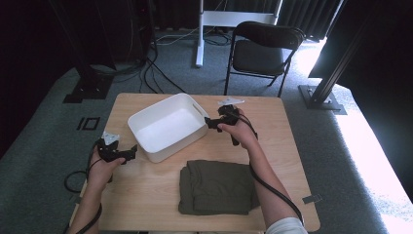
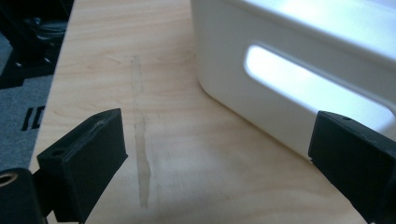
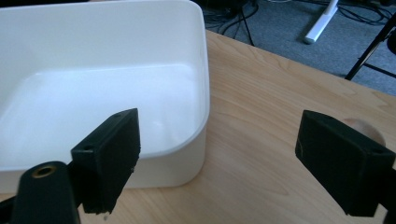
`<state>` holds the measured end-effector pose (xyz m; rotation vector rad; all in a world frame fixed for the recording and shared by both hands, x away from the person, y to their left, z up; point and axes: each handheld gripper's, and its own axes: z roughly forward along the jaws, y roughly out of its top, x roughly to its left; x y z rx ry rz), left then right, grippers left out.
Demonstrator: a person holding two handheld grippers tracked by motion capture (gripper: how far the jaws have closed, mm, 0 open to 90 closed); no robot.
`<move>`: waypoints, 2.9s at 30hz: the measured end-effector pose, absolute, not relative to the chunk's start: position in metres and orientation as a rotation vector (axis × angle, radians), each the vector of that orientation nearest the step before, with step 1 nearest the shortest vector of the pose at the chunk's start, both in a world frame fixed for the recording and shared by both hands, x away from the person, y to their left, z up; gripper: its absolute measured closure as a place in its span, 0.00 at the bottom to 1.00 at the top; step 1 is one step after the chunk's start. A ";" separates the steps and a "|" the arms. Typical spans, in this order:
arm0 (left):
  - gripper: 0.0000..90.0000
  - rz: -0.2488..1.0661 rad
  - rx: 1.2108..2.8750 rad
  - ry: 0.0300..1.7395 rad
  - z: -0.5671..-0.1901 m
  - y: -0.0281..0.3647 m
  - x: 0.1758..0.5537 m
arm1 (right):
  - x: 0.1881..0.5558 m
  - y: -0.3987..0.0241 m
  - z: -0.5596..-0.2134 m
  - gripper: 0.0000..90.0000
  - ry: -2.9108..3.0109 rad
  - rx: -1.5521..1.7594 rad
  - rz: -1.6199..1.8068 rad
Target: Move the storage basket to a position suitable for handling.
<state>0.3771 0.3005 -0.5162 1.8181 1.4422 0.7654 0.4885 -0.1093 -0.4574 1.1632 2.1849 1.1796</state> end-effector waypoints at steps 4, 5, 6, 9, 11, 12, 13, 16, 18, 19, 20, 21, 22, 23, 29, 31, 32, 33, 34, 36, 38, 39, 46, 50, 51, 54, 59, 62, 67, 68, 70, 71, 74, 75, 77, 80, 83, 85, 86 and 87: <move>0.06 0.755 1.816 1.446 -0.518 0.299 0.384 | 0.495 -0.100 -0.457 0.23 2.184 1.137 1.134; 0.06 0.751 1.819 1.446 -0.519 0.299 0.386 | 0.497 -0.098 -0.458 0.24 2.185 1.132 1.124; 0.06 0.751 1.821 1.448 -0.520 0.298 0.387 | 0.498 -0.096 -0.459 0.25 2.185 1.135 1.111; 0.06 0.754 1.806 1.464 -0.523 0.299 0.390 | 0.504 -0.093 -0.462 0.30 2.205 1.136 1.088; 0.06 0.759 1.794 1.472 -0.523 0.300 0.393 | 0.507 -0.092 -0.465 0.30 2.209 1.148 1.076; 0.06 0.757 1.788 1.476 -0.524 0.300 0.394 | 0.508 -0.092 -0.467 0.30 2.210 1.151 1.066; 0.06 0.753 1.781 1.479 -0.525 0.301 0.396 | 0.509 -0.092 -0.469 0.30 2.207 1.160 1.060; 0.06 0.756 1.765 1.483 -0.525 0.301 0.398 | 0.508 -0.093 -0.472 0.30 2.220 1.151 1.048; 0.06 0.756 1.765 1.483 -0.525 0.301 0.398 | 0.508 -0.093 -0.472 0.30 2.221 1.151 1.041; 0.06 0.769 1.764 1.499 -0.526 0.303 0.402 | 0.507 -0.094 -0.473 0.30 2.219 1.161 1.049; 0.06 0.779 1.773 1.501 -0.526 0.304 0.403 | 0.507 -0.094 -0.473 0.30 2.220 1.159 1.049; 0.06 0.785 1.776 1.502 -0.526 0.304 0.404 | 0.507 -0.094 -0.472 0.30 2.220 1.160 1.049; 0.06 0.786 1.774 1.511 -0.526 0.305 0.406 | 0.506 -0.094 -0.472 0.30 2.223 1.155 1.047; 0.06 0.789 1.772 1.517 -0.526 0.305 0.407 | 0.505 -0.093 -0.472 0.30 2.226 1.147 1.042; 0.06 0.793 1.761 1.529 -0.527 0.305 0.412 | 0.498 -0.095 -0.470 0.31 2.245 1.129 1.035; 0.06 0.792 1.760 1.530 -0.527 0.304 0.413 | 0.495 -0.096 -0.470 0.35 2.254 1.135 1.042; 0.06 0.795 1.762 1.528 -0.527 0.304 0.414 | 0.494 -0.097 -0.470 0.36 2.258 1.138 1.047; 0.06 0.797 1.759 1.532 -0.527 0.303 0.415 | 0.493 -0.097 -0.470 0.37 2.259 1.141 1.048; 0.06 0.804 1.764 1.529 -0.527 0.302 0.415 | 0.492 -0.098 -0.470 0.40 2.262 1.136 1.052; 0.06 0.804 1.763 1.528 -0.526 0.300 0.417 | 0.488 -0.098 -0.470 0.44 2.273 1.128 1.056; 0.06 0.803 1.759 1.527 -0.525 0.299 0.419 | 0.485 -0.099 -0.469 0.48 2.287 1.098 1.054; 0.06 0.801 1.754 1.529 -0.525 0.298 0.420 | 0.483 -0.099 -0.469 0.48 2.293 1.085 1.053; 0.06 0.804 1.767 1.531 -0.523 0.290 0.428 | 0.473 -0.103 -0.472 0.52 2.326 1.069 1.064; 0.07 0.800 1.778 1.529 -0.523 0.286 0.433 | 0.465 -0.106 -0.472 0.52 2.331 1.046 1.053; 0.07 0.800 1.778 1.529 -0.523 0.286 0.433 | 0.465 -0.106 -0.472 0.52 2.331 1.046 1.053; 0.07 0.802 1.778 1.534 -0.524 0.285 0.436 | 0.462 -0.112 -0.473 0.52 2.332 1.068 1.072; 0.07 0.799 1.786 1.540 -0.525 0.278 0.443 | 0.457 -0.120 -0.474 0.52 2.333 1.084 1.078; 0.07 0.801 1.790 1.536 -0.525 0.274 0.446 | 0.454 -0.124 -0.473 0.52 2.332 1.082 1.071; 0.09 0.801 1.806 1.527 -0.524 0.266 0.452 | 0.448 -0.132 -0.474 0.52 2.320 1.099 1.071; 0.09 0.801 1.806 1.527 -0.524 0.266 0.452 | 0.448 -0.132 -0.474 0.52 2.320 1.099 1.071; 0.09 0.802 1.807 1.526 -0.524 0.263 0.455 | 0.446 -0.135 -0.474 0.52 2.315 1.103 1.068; 0.09 0.805 1.810 1.522 -0.523 0.259 0.458 | 0.444 -0.139 -0.473 0.52 2.313 1.113 1.066; 0.09 0.808 1.820 1.513 -0.523 0.256 0.461 | 0.442 -0.142 -0.473 0.52 2.308 1.118 1.063; 0.09 0.807 1.824 1.509 -0.523 0.255 0.462 | 0.441 -0.144 -0.473 0.52 2.306 1.123 1.063; 0.09 0.806 1.827 1.507 -0.523 0.252 0.465 | 0.439 -0.146 -0.473 0.52 2.303 1.127 1.059; 0.09 0.811 1.836 1.500 -0.522 0.247 0.469 | 0.436 -0.152 -0.473 0.52 2.295 1.144 1.048; 0.10 0.808 1.837 1.497 -0.522 0.241 0.472 | 0.435 -0.154 -0.473 0.52 2.290 1.153 1.043; 0.11 0.810 1.837 1.498 -0.522 0.240 0.473 | 0.434 -0.156 -0.473 0.52 2.289 1.160 1.041; 0.11 0.810 1.838 1.492 -0.522 0.238 0.475 | 0.433 -0.157 -0.473 0.52 2.287 1.164 1.041; 0.11 0.806 1.834 1.495 -0.522 0.237 0.476 | 0.431 -0.159 -0.473 0.52 2.282 1.174 1.040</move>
